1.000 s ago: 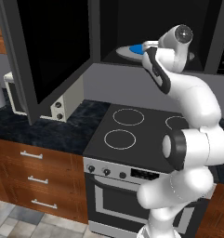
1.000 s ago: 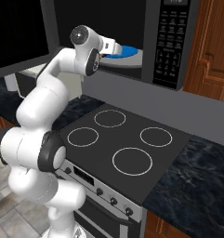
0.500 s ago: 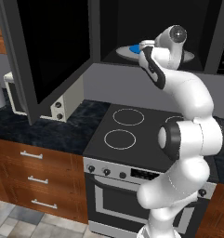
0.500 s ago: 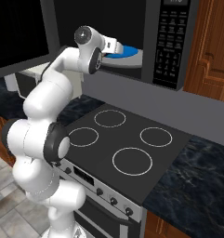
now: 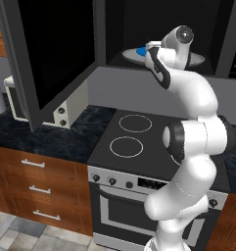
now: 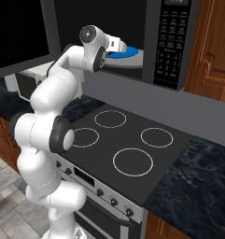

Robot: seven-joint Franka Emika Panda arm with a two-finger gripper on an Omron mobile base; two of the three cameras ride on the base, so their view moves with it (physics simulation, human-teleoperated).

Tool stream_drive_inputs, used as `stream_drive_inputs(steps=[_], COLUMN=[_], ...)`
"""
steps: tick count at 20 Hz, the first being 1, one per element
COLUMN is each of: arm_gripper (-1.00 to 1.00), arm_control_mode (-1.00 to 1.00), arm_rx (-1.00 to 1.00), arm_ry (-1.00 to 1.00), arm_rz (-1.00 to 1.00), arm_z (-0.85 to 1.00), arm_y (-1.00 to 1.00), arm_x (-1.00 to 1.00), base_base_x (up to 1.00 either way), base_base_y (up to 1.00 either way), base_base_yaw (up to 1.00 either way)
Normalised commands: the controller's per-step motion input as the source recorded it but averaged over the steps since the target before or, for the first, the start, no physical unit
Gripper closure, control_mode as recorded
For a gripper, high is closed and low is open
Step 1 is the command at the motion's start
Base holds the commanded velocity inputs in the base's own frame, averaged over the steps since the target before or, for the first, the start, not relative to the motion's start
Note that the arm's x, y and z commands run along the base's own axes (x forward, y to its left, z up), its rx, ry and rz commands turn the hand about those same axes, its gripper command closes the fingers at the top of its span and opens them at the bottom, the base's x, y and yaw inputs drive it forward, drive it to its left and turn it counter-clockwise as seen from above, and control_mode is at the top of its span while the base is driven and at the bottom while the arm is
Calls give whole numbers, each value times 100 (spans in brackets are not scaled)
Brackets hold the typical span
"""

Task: Transport the steak from the fridge to the microwave and turn on the microwave.

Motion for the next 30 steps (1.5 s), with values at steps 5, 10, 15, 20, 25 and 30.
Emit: stream_drive_inputs(steps=[5, 10, 15, 20, 25, 30], arm_gripper=[100, 100, -100, -100, -100, -100], arm_control_mode=[-100, -100, -100, -100, -100, -100], arm_rx=[0, 0, 0, 0, 0, 0], arm_ry=[0, 0, 0, 0, 0, 0], arm_rz=[0, 0, 0, 0, 0, 0], arm_z=[-4, -17, -9, 0, 0, 4], arm_y=[-9, -1, 0, 0, 0, 0], arm_x=[20, 12, 8, 0, 0, 2], base_base_x=[0, 0, 0, 0, 0, 0], base_base_y=[0, 0, 0, 0, 0, 0], base_base_yaw=[0, 0, 0, 0, 0, 0])
